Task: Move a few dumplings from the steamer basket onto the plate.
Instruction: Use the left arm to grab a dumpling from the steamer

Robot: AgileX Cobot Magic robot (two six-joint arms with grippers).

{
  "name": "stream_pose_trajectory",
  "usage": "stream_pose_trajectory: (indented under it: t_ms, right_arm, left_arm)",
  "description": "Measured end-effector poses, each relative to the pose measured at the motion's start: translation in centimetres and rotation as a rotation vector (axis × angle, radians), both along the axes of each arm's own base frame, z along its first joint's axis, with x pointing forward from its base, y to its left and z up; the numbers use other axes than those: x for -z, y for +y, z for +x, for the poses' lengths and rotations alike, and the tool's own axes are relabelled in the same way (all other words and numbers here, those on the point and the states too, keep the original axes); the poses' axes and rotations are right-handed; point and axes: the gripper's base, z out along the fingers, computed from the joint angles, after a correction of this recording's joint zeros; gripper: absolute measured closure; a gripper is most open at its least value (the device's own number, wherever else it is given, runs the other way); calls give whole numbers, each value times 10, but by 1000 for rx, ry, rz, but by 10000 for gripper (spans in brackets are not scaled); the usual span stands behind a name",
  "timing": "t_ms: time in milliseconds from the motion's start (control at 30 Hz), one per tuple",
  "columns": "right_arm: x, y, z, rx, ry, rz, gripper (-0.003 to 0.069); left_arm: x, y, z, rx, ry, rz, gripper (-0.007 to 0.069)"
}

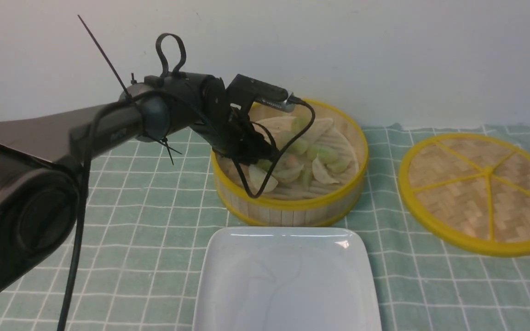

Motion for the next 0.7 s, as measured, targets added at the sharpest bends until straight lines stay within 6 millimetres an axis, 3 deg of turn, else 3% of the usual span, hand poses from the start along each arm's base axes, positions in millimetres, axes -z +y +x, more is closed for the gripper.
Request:
stream_pose_trajectory:
  t_ms: [33, 100, 300, 333, 367, 400, 533, 700]
  right_arm:
    - [0, 0, 0, 0, 1, 0, 672]
    - [0, 0, 0, -2, 6, 1, 672]
    - [1, 2, -2, -17, 21, 17, 672]
    - [1, 2, -2, -17, 21, 17, 672]
    - [1, 2, -2, -18, 21, 18, 672]
    - [1, 2, -2, -19, 22, 19, 672]
    - [1, 3, -2, -22, 27, 23, 672]
    - [1, 3, -3, -24, 32, 26, 672]
  left_arm:
    - [-5, 0, -1, -5, 19, 0, 568]
    - [-11, 0, -3, -4, 31, 2, 591]
    - [-97, 5, -17, 14, -24, -27, 631]
    - [-97, 5, -17, 14, -24, -27, 631]
    - [-117, 7, -23, 16, -52, -38, 631]
    - [-125, 8, -26, 17, -66, -44, 631]
    - [-128, 9, -27, 22, -78, -44, 631]
    - [-101, 2, -15, 68, -75, -4, 589]
